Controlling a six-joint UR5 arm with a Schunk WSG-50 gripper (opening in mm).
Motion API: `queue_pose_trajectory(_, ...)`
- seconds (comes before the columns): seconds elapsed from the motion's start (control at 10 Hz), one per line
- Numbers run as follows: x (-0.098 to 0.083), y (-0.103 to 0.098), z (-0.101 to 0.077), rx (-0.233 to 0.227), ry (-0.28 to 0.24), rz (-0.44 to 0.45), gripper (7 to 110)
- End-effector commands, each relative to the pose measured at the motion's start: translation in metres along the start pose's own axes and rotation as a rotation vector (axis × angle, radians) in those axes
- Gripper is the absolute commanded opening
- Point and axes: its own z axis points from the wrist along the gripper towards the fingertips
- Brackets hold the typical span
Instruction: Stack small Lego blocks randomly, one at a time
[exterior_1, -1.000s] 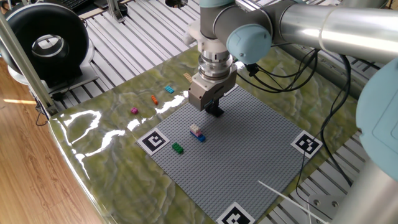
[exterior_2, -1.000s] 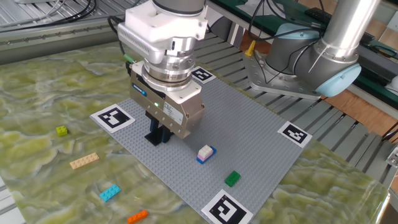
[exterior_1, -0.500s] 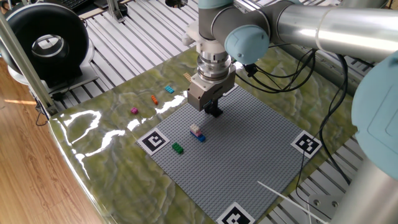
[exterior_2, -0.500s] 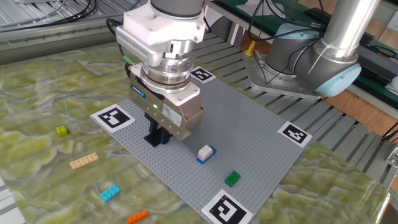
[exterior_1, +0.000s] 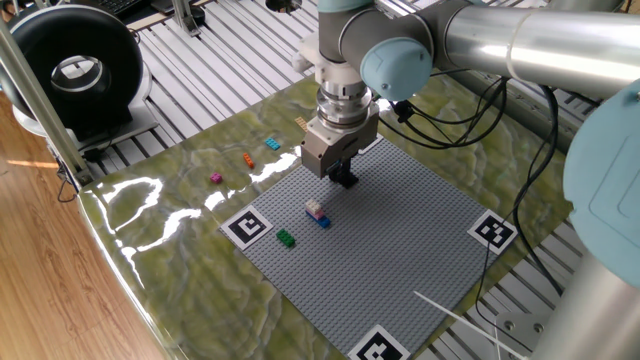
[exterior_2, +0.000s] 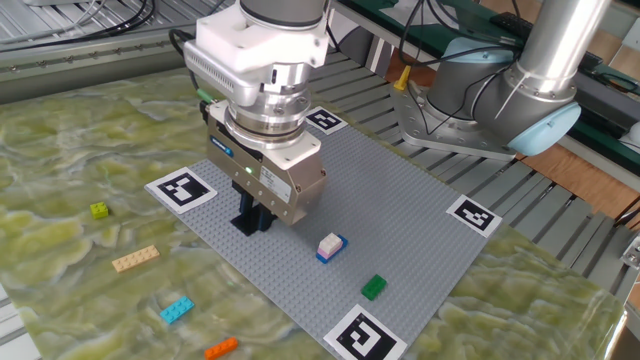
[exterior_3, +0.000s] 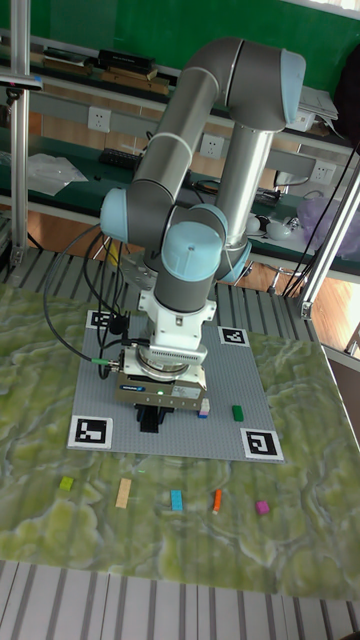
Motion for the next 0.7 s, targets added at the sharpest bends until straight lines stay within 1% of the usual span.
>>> queue_pose_trajectory(0.0, -0.0036, -0.0002, -0.0001, -0.01, -0.003, 0.006, 22)
queue_pose_trajectory(0.6, -0.0028, 0.0025, -0.0005, -0.011, -0.003, 0.007, 22)
